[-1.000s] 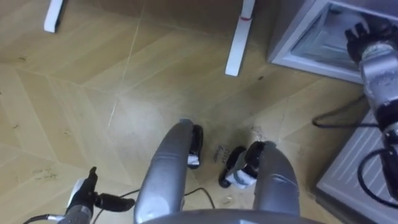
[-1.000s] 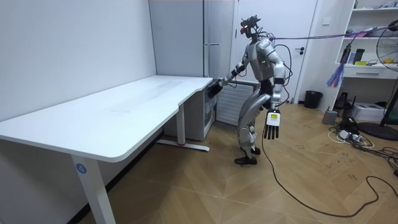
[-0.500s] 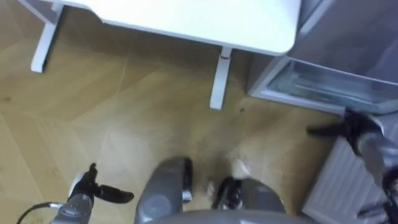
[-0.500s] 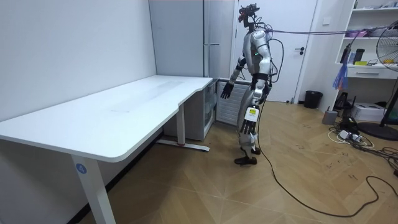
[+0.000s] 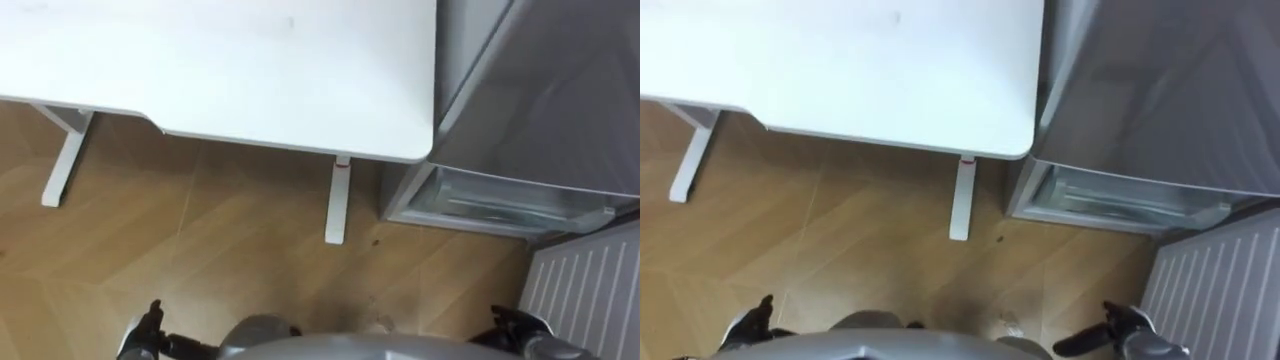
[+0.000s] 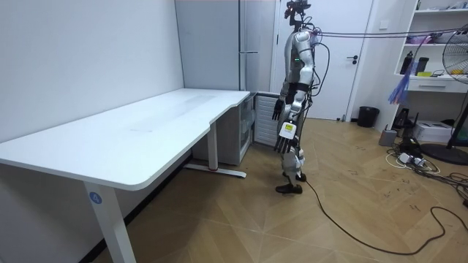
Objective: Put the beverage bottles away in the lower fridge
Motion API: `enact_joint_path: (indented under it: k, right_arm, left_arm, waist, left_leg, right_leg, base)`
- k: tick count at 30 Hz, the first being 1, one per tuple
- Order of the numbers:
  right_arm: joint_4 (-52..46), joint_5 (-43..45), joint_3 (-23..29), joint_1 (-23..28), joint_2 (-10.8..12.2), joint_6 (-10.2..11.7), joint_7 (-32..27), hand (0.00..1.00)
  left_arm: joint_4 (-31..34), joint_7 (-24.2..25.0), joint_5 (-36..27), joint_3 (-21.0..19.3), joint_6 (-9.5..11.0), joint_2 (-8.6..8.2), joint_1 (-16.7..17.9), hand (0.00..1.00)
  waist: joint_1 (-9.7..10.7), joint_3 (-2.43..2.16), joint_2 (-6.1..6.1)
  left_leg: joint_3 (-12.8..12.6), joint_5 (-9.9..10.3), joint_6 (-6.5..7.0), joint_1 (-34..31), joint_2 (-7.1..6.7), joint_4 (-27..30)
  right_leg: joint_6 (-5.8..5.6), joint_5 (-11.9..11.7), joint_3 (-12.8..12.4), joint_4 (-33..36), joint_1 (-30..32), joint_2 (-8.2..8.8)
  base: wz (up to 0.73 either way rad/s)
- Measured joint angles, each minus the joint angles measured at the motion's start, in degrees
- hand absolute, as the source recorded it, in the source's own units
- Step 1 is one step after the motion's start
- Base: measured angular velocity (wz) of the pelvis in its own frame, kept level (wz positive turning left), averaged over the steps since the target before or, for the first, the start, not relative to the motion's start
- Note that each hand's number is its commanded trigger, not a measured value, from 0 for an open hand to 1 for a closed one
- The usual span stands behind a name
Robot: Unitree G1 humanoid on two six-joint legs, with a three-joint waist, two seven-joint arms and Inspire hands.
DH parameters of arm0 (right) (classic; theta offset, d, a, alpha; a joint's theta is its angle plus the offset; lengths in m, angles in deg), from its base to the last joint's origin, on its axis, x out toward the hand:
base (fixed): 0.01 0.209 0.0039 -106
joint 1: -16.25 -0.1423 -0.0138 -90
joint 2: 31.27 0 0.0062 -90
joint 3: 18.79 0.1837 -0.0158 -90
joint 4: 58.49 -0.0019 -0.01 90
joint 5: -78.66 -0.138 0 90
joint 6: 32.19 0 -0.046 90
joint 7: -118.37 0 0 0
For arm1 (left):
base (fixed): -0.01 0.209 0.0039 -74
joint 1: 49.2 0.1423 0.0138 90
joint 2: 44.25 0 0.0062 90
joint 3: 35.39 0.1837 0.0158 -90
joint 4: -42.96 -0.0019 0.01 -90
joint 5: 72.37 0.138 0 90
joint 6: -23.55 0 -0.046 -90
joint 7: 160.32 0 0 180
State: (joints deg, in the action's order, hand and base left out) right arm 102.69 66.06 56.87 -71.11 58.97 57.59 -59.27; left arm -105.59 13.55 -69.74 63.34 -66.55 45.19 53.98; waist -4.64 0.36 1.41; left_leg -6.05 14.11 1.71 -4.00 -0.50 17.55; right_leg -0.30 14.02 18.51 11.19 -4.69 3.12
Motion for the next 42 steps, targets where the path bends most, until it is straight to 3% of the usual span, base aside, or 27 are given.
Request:
enact_joint_path:
  k: [4,13,21,27,33,36,40,42]
  right_arm:
    - [-0.1,-1.6,2.0,0.5,0.7,0.2,-0.5,0.0]
    - [0.2,-3.4,7.8,1.1,0.9,0.1,-2.6,0.0]
    - [-0.2,-2.7,11.9,0.3,0.9,0.1,-3.0,0.0]
    - [-0.3,-2.0,15.7,-0.4,0.9,0.2,-3.6,0.0]
    - [-0.3,-1.6,18.3,-0.6,0.8,0.2,-5.1,0.0]
    - [-2.3,-1.6,21.3,-0.6,-0.5,-0.1,-6.9,0.0]
    - [-6.6,-1.6,25.2,-3.3,-4.2,-0.3,-10.8,0.0]
    - [-7.7,-1.4,27.2,-4.8,-5.7,-0.5,-12.6,0.0]
  left_arm:
    - [-0.1,0.0,2.5,-2.0,-0.8,-0.95,1.1,0.0]
    - [-0.1,0.2,5.2,-6.5,-2.2,-2.58,2.7,0.0]
    - [-1.1,0.7,6.4,-9.8,-2.7,-3.58,3.1,0.0]
    - [-1.9,0.7,7.2,-13.3,-3.6,-4.35,3.4,0.0]
    - [-2.1,1.5,7.1,-14.4,-3.5,-4.3,2.6,0.0]
    - [-2.0,1.6,7.1,-15.1,-3.5,-4.08,2.0,0.0]
    - [-2.3,1.5,7.2,-15.9,-3.5,-3.05,2.1,0.0]
    - [-2.0,1.4,7.1,-17.4,-3.2,-2.96,1.9,0.0]
  waist:
    - [0.3,-0.01,-0.56]
    - [1.3,0.02,-0.49]
    - [1.4,-0.09,0.58]
    - [1.3,-0.11,1.84]
    - [2.9,0.15,2.56]
    - [3.4,-0.16,2.61]
    - [4.7,-0.07,2.15]
    - [5.5,-0.18,2.54]
  left_leg:
    - [0.0,-0.1,0.2,1.2,-0.22,0.0]
    - [-0.1,-0.2,0.41,2.6,-0.19,-0.5]
    - [-0.4,-0.3,0.44,3.7,-0.21,-0.6]
    - [-1.4,-0.3,0.39,5.9,-0.17,-2.0]
    - [-1.5,-0.2,0.48,5.7,-0.11,-2.2]
    - [-1.8,-0.1,0.54,5.3,-0.01,-2.1]
    - [-2.2,-0.2,0.6,5.6,0.02,-2.3]
    - [-2.2,-0.2,0.71,5.6,-0.02,-2.6]
  right_leg:
    - [-0.12,-0.1,-0.1,-0.4,-1.3,0.11]
    - [-0.05,-0.2,-0.7,-0.4,-2.6,0.24]
    - [-0.07,-0.2,-1.5,-0.4,-2.8,-0.1]
    - [-0.07,-0.2,-4.3,-0.4,-3.6,-0.28]
    - [-0.06,-0.3,-4.5,-0.2,-3.5,-0.27]
    - [-0.06,-0.3,-5.1,0.6,-2.4,-0.26]
    - [-0.07,-0.8,-6.3,0.6,-2.0,-0.44]
    - [-0.09,-0.8,-6.3,0.6,-1.8,-0.43]
  base:
    - [0.03]
    - [-0.01]
    - [-0.05]
    - [-0.17]
    - [-0.03]
    - [-0.1]
    - [-0.19]
    - [-0.03]
